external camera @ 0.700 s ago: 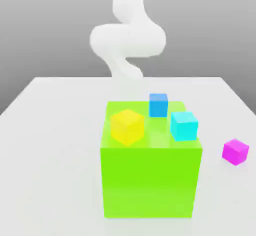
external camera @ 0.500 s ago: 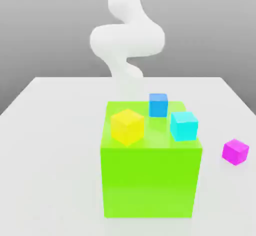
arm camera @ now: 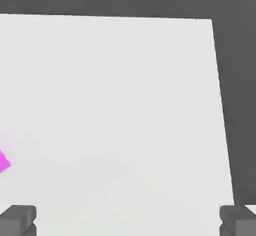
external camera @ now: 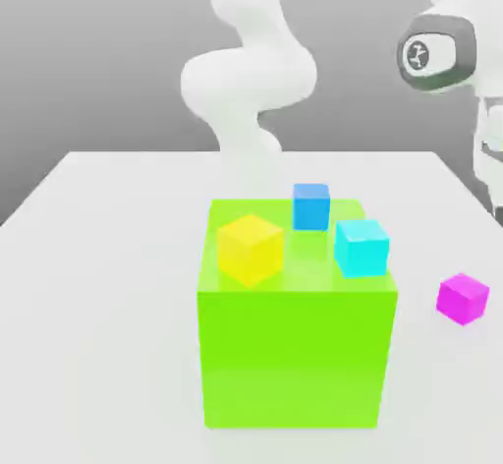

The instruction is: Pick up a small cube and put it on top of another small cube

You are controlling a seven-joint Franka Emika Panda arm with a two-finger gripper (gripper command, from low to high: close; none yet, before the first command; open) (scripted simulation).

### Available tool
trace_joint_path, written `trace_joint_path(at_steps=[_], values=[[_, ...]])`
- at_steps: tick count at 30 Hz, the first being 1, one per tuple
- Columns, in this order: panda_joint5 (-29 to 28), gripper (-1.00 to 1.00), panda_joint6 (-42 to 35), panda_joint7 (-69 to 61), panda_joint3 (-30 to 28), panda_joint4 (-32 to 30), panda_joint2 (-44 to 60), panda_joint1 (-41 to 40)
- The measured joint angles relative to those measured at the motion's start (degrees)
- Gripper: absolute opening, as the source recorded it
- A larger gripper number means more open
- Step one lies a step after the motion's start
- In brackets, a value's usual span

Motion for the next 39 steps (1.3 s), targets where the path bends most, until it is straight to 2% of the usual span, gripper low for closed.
trace_joint_path(at_steps=[5, 11, 12, 20, 25, 29, 33, 39], values=[[-5.46, 0.0, 4.97, -6.9, 2.64, -3.73, 8.97, 6.61], [-13.84, 0.0, 14.38, -2.51, -3.41, -2.31, 21.24, 11.47], [-14.46, -1.0, 15.48, -2.03, -4.31, -2.07, 22.58, 12.23], [-13.86, -1.0, 14.27, -2.54, -3.42, -2.35, 21.19, 11.5], [-6.74, -1.0, 6.42, -7.75, 0.29, -4.17, 11.39, 9.28], [-2.04, -1.0, -1.53, -8.09, -1.34, -4.48, 2.94, 5.7], [-0.33, -1.0, -9.75, -5.74, -3.71, -4.54, -5.41, 2.43], [-0.75, -1.0, -22.12, -0.05, -7.79, -4.6, -17.79, -3.63]])
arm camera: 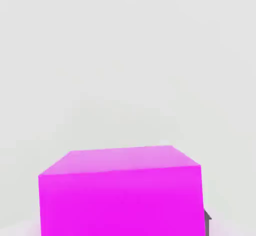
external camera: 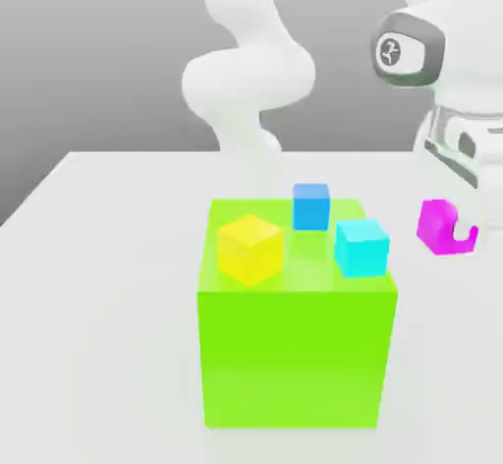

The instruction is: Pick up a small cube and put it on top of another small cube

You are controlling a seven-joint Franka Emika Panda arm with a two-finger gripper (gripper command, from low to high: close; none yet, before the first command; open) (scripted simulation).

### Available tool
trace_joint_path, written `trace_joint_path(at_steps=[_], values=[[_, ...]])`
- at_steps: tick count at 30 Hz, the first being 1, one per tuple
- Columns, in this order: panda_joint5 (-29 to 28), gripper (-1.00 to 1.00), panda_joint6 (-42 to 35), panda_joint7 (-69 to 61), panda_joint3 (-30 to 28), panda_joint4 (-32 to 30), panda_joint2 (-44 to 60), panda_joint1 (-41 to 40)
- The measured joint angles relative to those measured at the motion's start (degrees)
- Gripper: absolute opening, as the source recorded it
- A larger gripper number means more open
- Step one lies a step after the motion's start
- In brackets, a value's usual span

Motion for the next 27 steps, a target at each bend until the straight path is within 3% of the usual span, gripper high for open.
trace_joint_path(at_steps=[11, 16, 17, 23, 27], values=[[-2.86, -1.0, -22.54, 11.8, -4.95, -0.14, -22.66, -14.26], [-3.36, -1.0, -15.76, 13.06, -5.52, -6.91, -22.66, -16.24], [-3.37, 1.0, -14.54, 13.06, -5.53, -7.83, -22.35, -16.3], [-3.48, 1.0, -13.88, 13.1, -5.5, -8.29, -22.2, -16.38], [-3.43, 1.0, -20.89, 13.13, -5.29, -3.2, -24.16, -16.37]])
